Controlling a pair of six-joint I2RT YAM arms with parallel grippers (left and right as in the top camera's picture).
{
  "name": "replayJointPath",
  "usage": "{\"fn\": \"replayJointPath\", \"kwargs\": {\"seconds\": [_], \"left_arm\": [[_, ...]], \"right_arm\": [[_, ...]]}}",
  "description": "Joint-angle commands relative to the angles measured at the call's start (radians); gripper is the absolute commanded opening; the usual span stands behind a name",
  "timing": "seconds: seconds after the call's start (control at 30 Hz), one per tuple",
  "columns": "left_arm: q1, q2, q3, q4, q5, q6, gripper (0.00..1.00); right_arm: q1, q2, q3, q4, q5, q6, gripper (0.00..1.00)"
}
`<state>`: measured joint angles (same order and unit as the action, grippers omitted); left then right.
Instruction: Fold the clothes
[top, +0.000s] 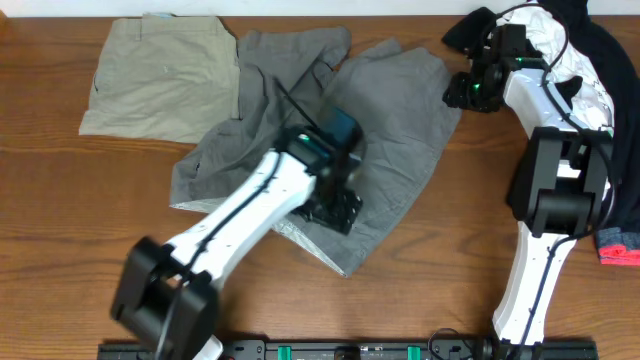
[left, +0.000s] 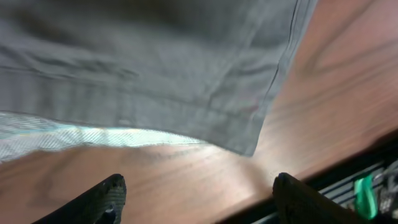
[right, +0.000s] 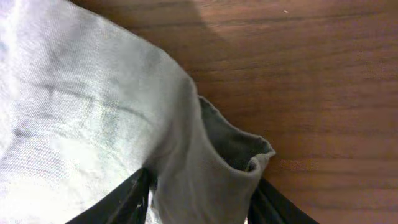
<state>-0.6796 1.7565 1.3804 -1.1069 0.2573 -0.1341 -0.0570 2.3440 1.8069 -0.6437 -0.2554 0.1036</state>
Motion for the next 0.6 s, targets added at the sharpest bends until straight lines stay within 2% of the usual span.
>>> {"fn": "replayJointPath", "kwargs": {"seconds": [0.0, 0.13, 0.37, 0.57], "left_arm": [[-0.061, 0.043, -0.002, -0.011, 0.012, 0.032, 0.78], [-0.152, 0.070, -0.002, -0.017, 0.052, 0.098, 0.82], [-0.264, 0.105, -0.032, -0.003, 0.002, 0.103, 0.84], [-0.275, 0.182, -0.038, 0.005, -0.160, -0.016, 0.84]], "right_arm": [[0.017, -0.002, -0.022, -0.003, -0.003, 0.016, 0.49], [0.017, -0.002, -0.022, -0.001, -0.003, 0.016, 0.47], [0.017, -0.002, -0.022, -0.003, -0.003, 0.016, 0.46], [0.017, -0.002, -0.022, -0.005, -0.003, 0.015, 0.45]]}}
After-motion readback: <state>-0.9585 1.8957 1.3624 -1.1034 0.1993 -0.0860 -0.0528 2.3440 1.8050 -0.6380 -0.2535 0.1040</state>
